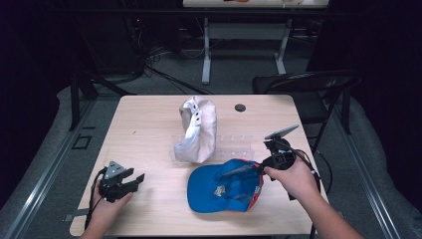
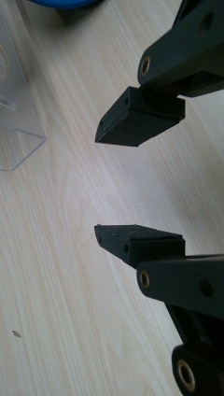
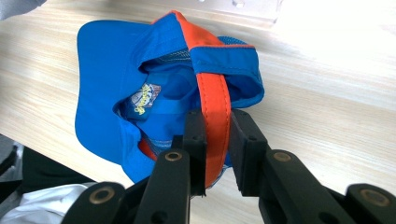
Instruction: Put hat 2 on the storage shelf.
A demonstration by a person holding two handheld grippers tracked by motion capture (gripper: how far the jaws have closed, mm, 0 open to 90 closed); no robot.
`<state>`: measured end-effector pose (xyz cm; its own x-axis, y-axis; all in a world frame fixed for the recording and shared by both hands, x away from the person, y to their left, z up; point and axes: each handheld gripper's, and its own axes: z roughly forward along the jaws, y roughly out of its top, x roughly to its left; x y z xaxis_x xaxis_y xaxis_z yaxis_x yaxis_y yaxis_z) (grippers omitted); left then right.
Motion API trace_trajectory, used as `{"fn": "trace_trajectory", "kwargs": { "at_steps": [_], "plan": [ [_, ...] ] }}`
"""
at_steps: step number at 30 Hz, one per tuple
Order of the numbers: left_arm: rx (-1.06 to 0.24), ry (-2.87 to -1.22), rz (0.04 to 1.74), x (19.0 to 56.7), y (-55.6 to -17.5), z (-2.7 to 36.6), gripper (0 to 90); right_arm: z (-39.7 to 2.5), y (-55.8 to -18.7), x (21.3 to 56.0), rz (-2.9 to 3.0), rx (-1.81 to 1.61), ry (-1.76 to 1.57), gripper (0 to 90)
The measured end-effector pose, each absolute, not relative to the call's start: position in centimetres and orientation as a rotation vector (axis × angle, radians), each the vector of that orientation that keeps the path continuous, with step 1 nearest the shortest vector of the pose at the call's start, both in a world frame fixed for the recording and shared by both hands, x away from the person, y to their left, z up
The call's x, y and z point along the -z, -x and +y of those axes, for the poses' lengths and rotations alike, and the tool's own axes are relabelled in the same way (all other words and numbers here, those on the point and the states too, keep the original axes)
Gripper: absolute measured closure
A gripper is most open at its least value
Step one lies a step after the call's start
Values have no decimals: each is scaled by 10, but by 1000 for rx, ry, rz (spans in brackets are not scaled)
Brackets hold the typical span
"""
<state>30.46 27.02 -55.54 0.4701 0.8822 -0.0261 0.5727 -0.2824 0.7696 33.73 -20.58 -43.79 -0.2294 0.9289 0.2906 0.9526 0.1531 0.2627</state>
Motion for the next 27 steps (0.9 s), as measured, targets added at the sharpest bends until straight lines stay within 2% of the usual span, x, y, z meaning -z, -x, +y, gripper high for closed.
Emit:
{"fn": "trace_trajectory", "kwargs": {
  "at_steps": [27],
  "plan": [
    [-534,-1985,1206,556,-305,270,492,-200,-341,362,-2423,551,1910,776]
  ]
}}
